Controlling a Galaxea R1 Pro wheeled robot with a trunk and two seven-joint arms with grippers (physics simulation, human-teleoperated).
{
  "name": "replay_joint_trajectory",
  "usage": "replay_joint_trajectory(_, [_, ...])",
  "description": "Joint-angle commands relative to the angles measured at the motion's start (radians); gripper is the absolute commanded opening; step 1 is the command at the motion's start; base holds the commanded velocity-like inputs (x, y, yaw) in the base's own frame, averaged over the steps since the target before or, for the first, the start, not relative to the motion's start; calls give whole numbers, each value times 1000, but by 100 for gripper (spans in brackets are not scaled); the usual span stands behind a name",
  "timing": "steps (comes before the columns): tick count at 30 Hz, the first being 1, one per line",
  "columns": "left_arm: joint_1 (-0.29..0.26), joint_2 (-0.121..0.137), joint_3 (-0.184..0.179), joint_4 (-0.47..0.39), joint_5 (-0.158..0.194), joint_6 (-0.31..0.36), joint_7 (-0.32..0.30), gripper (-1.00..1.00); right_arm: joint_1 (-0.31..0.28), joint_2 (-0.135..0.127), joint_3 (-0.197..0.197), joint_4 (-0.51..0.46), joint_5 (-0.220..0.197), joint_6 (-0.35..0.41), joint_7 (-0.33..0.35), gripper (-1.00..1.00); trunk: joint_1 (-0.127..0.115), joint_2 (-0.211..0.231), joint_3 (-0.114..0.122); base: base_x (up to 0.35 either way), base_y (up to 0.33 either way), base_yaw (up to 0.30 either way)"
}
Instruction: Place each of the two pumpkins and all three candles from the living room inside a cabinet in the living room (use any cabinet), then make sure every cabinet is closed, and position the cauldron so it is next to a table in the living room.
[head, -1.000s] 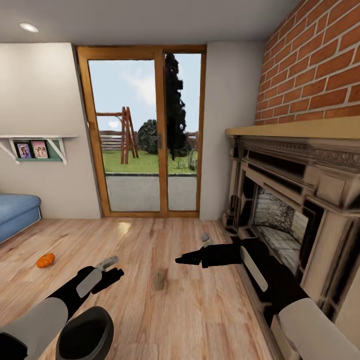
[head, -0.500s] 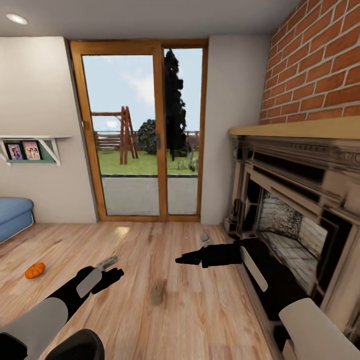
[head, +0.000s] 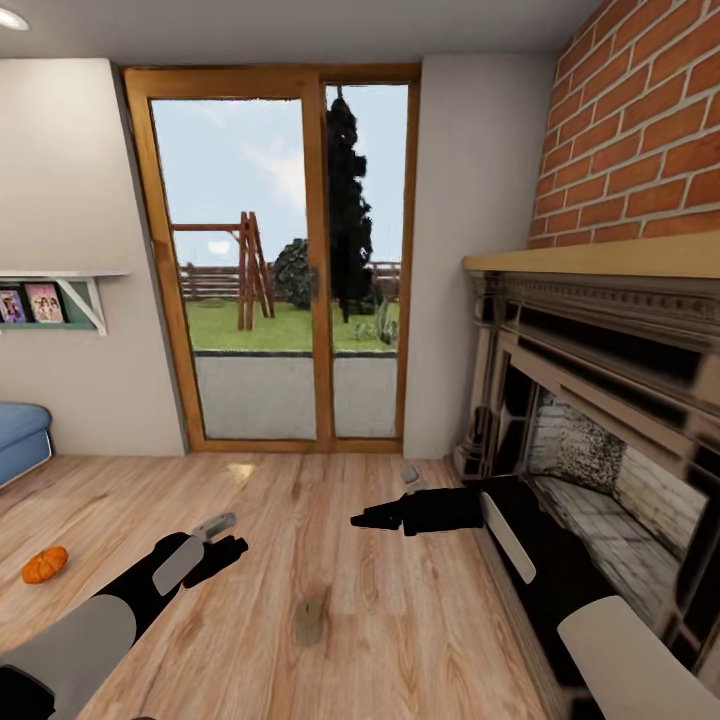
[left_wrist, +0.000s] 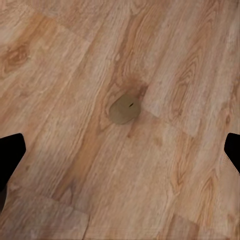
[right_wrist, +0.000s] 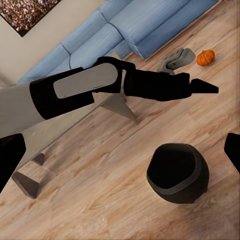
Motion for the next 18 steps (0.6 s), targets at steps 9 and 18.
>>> replay_joint_trajectory(9, [-1, 1, -7, -3, 10, 1, 9, 100, -1, -1, 2, -1, -4, 5, 0, 100, 1, -1, -1, 336, 0, 0])
replay_joint_trajectory(18, [-1, 1, -7, -3, 10, 1, 9, 100, -1, -1, 2, 1, -4, 5, -1, 100, 1, -1, -1, 336, 0, 0])
